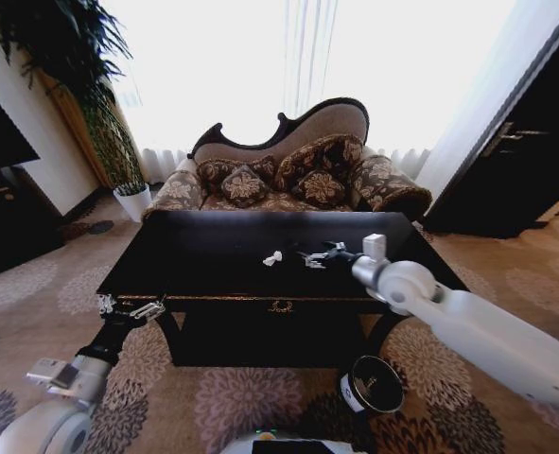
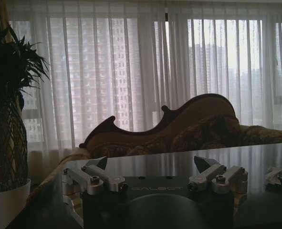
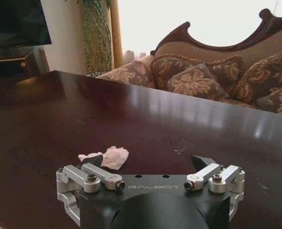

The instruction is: Move to the front of the table and place the trash on the table into the trash bin.

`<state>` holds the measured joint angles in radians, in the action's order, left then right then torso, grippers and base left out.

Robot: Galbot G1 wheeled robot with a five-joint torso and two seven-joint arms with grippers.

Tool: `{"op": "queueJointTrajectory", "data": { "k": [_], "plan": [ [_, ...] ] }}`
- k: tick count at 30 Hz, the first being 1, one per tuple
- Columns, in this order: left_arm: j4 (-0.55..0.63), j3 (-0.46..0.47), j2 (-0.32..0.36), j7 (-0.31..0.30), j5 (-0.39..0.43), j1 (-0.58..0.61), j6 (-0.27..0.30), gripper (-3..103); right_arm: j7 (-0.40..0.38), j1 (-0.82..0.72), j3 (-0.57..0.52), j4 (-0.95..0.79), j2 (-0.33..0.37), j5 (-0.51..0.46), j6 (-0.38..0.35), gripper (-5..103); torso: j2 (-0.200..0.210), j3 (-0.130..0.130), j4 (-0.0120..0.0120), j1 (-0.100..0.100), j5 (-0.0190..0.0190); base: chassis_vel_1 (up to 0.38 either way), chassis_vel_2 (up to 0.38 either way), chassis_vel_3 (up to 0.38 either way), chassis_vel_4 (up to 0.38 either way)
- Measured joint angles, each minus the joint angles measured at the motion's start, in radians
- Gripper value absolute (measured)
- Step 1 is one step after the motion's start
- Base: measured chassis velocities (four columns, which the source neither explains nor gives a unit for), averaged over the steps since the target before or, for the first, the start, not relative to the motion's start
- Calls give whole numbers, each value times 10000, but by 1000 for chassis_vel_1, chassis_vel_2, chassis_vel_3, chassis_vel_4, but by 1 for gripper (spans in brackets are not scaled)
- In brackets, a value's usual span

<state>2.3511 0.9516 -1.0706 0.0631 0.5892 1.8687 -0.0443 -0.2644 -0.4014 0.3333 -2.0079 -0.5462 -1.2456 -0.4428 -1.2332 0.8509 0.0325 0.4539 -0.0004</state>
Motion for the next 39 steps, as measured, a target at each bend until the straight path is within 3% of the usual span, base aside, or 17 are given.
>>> {"op": "queueJointTrajectory", "data": {
  "k": [17, 39],
  "plan": [
    [0, 0, 0, 0, 0, 1, 0, 100, -511, 2132, 2334, 661, -1517, -159, -342, 100, 0, 0, -1, 0, 0, 0, 0, 0, 0],
    [1, 0, 0, 0, 0, 0, 0, 100, -152, 2102, 2748, 1847, -2909, 727, -236, 100, 1, 0, -1, -1, 2, 0, 0, 0, 0]
  ]
}}
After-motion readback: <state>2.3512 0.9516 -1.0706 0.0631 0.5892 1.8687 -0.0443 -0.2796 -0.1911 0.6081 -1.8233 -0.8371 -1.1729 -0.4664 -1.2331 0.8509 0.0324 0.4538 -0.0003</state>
